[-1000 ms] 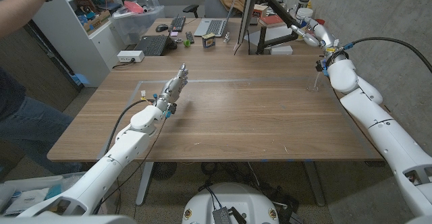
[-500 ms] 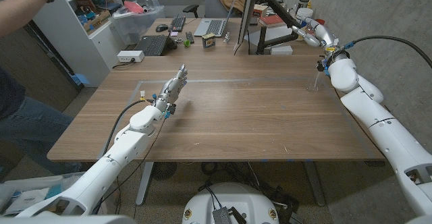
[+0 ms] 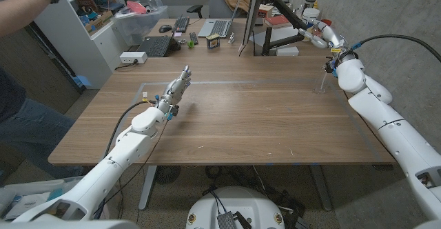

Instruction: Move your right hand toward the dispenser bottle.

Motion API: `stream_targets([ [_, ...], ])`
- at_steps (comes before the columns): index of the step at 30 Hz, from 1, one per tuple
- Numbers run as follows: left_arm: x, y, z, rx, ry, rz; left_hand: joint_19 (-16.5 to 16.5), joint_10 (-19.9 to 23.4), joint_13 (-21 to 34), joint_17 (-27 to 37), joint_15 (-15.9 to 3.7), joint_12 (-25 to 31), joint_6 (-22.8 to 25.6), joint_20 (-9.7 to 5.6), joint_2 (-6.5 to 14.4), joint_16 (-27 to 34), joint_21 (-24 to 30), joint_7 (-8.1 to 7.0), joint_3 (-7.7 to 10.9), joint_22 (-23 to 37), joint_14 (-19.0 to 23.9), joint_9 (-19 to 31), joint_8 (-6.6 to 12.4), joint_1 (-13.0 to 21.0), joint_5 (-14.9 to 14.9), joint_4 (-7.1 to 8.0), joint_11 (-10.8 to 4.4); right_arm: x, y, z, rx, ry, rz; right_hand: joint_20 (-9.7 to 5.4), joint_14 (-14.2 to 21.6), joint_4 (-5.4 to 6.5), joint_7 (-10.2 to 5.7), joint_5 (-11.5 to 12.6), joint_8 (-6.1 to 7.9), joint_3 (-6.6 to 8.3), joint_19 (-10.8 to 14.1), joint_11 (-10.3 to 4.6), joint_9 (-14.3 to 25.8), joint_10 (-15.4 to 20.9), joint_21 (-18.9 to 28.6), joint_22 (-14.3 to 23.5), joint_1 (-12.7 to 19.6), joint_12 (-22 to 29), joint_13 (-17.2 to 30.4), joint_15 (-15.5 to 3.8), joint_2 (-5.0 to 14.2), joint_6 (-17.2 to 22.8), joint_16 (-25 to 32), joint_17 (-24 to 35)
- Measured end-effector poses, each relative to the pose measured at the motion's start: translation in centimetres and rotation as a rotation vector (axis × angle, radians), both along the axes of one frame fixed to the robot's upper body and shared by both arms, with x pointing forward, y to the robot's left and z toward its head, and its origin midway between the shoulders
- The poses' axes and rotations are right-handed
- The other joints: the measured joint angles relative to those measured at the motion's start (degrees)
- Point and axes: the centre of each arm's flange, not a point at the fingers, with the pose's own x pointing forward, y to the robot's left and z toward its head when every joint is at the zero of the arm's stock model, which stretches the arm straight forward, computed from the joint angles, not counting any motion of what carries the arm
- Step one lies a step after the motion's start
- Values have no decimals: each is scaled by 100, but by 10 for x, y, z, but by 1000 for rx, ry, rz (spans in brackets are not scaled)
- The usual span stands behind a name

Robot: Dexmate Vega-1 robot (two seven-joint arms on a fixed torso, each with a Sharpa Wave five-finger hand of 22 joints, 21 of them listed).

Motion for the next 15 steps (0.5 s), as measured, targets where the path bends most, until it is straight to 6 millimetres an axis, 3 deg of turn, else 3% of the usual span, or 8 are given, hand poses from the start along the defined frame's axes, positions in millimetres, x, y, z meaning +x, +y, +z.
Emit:
stream_targets([
  [15,1,0,5,10,-4,-6,0,0,0,0,0,0,0,0,0,0,0,0,-40,0,0,0,0,0,0,-7,0,2,-9,-1,4,22,-49,0,1,0,-31,0,0,0,0,0,0,0,-45,0,0,0,0,0,0,31,0,0],
])
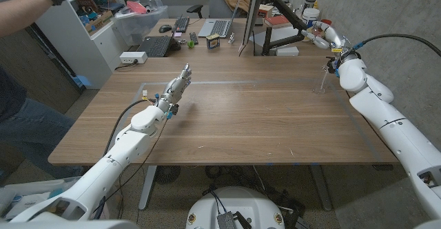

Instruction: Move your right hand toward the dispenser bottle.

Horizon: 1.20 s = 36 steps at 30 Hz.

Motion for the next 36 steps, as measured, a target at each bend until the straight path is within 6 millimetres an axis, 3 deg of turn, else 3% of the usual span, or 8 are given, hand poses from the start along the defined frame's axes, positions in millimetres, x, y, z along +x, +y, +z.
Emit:
stream_targets([
  [36,-3,-3,5,-6,-13,-3,0,0,0,0,0,0,62,0,-22,0,-44,0,-87,0,0,0,0,22,0,-9,0,7,-23,-9,30,72,-90,0,1,-23,1,0,0,-24,0,0,0,0,-44,0,0,33,0,0,0,-1,0,0],
])
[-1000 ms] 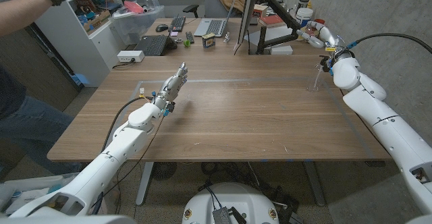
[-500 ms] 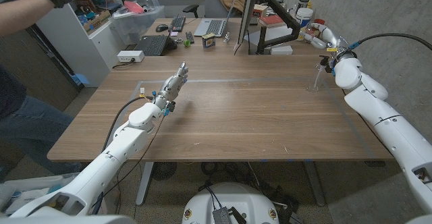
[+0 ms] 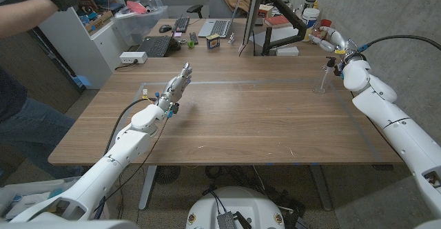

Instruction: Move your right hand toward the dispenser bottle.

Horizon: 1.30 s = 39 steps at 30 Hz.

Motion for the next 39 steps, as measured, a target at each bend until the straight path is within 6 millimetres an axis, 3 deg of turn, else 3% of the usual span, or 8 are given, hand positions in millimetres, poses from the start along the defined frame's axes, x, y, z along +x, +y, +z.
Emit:
stream_targets([
  [39,2,-4,5,14,-5,-5,30,0,0,0,-31,0,93,30,30,0,-45,-51,-46,0,31,0,0,30,0,1,0,7,-21,-15,37,54,-61,0,0,0,-21,23,0,0,0,-22,0,22,-79,0,0,0,0,0,0,21,5,0],
])
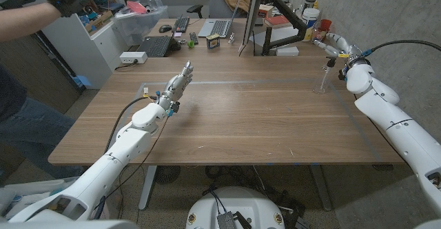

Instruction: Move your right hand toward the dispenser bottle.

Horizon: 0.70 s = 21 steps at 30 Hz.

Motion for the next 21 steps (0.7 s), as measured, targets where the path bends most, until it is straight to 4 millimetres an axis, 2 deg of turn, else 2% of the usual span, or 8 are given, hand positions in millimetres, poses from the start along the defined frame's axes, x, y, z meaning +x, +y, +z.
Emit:
stream_targets([
  [21,2,-2,-5,1,11,-6,0,21,0,13,0,0,-1,0,23,0,-37,0,0,0,0,0,0,23,14,0,-22,8,0,-12,-3,48,-12,21,0,-16,1,0,0,-16,21,0,0,0,-44,0,0,0,0,0,0,-1,0,0],
])
